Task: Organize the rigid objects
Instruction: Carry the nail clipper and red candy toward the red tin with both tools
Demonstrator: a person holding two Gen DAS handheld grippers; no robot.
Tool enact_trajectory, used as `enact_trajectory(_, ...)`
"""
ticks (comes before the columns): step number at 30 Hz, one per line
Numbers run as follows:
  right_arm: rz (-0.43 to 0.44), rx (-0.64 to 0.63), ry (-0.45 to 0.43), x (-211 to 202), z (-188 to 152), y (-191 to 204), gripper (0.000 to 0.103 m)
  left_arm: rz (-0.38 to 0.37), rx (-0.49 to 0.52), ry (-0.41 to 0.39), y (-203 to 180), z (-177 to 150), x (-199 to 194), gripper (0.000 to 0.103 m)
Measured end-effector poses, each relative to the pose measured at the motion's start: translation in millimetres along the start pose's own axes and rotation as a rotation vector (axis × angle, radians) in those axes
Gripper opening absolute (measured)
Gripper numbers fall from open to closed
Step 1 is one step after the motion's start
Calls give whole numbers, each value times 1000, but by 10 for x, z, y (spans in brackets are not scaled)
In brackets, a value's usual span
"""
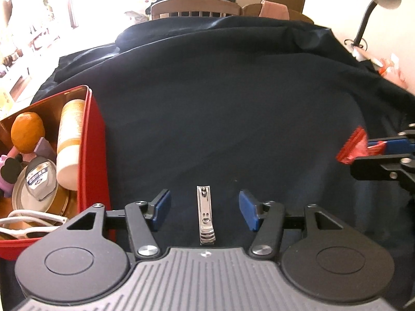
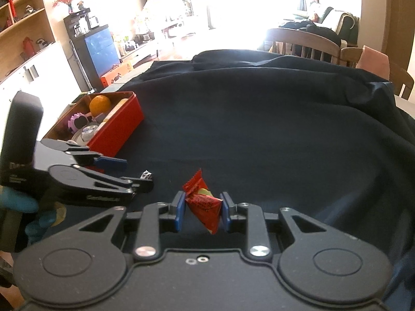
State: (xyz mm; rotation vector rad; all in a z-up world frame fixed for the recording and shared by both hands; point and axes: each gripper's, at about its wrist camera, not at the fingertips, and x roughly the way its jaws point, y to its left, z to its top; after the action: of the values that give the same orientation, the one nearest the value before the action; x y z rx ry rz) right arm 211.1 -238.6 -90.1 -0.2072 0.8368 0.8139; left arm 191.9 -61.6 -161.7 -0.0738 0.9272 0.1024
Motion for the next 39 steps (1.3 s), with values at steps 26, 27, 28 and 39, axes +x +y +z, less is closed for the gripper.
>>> enact_trajectory(26,-6,8,-7,-2,-41,2,28,17,-24,-24,-92,-12,-83,11)
enact_trajectory(27,-4,10,-10,-6,-37,11,28,13,-21,-37,-89,-7,-142,11)
enact_trajectory(28,-2,10,-13,-14,-34,14,27,11,-22,-45,-81,-10,-196,11)
enact_trajectory(39,30,-37,-36,25,112,317,27,16,-144,-97,354,-39,-579,10)
